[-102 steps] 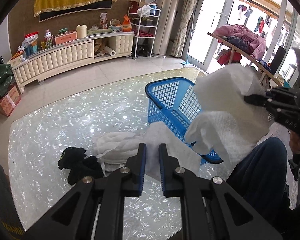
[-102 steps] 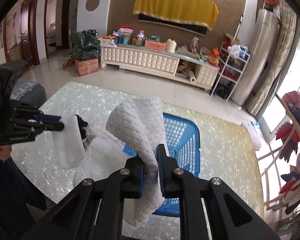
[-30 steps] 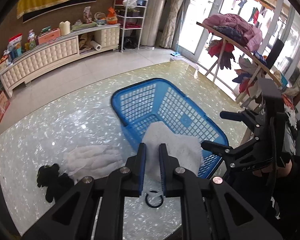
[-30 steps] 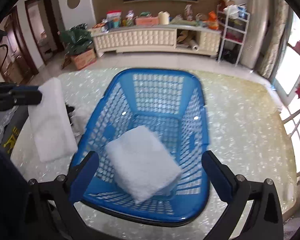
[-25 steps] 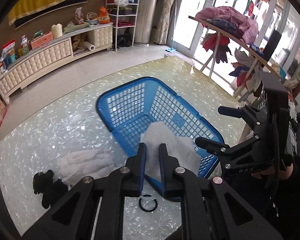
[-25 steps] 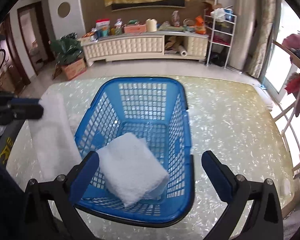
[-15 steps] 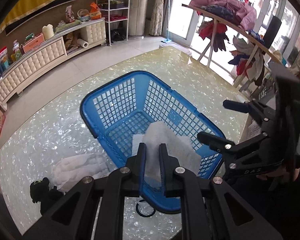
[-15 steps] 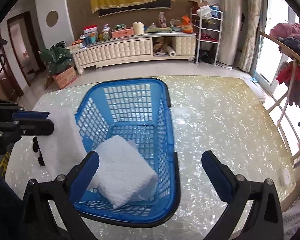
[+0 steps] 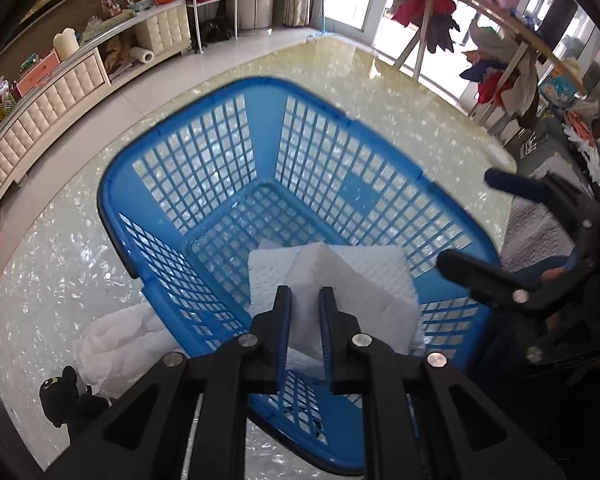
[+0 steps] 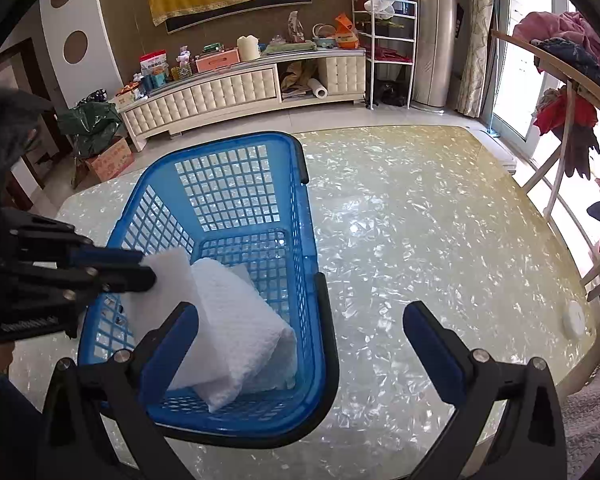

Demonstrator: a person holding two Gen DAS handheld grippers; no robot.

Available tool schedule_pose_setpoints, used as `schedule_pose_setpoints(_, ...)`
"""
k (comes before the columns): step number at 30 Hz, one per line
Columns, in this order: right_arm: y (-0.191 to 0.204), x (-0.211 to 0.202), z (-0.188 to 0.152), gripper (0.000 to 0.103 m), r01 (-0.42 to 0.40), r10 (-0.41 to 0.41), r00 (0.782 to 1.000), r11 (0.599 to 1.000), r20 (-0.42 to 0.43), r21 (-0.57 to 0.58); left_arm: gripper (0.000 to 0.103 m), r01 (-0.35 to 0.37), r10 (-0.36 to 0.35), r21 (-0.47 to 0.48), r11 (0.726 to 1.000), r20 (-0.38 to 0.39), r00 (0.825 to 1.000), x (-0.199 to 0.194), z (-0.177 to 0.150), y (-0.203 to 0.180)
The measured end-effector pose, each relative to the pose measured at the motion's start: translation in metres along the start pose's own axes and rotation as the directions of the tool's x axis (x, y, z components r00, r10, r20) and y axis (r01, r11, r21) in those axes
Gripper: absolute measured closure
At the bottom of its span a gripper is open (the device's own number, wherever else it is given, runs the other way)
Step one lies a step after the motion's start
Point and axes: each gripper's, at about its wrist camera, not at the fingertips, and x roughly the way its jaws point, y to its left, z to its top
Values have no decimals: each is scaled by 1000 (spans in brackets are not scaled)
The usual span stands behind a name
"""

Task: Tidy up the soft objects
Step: 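Lower the white cloth pad into the basket and open the left gripper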

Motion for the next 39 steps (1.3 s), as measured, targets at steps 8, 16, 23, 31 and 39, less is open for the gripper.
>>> schedule_pose_setpoints(8,6,7,9,1,14,-14,1000,999,12,-30,91,-56,57,32,998,-31,998,17,-2,3)
schedule_pose_setpoints(16,1,13,8,1,-3,3,1000,1000,3,-27,91,-131,133,116,985,-10,991,27,2,-4)
schedule_pose_setpoints(23,-3,12,6,1,-7,7,1000,1000,-1,-17,91,-136,136,146,980,5,991,29,4,-8)
schedule_pose_setpoints(31,-6,11,6,1,2,-2,1000,1000,1,-16,91,-159,163,172,972,-11,987,34,5,-11)
schedule_pose_setpoints(39,-8,10,6,1,-4,4,1000,1000,-4,-12,57,-175,172,165,971,32,985,19,3,-14)
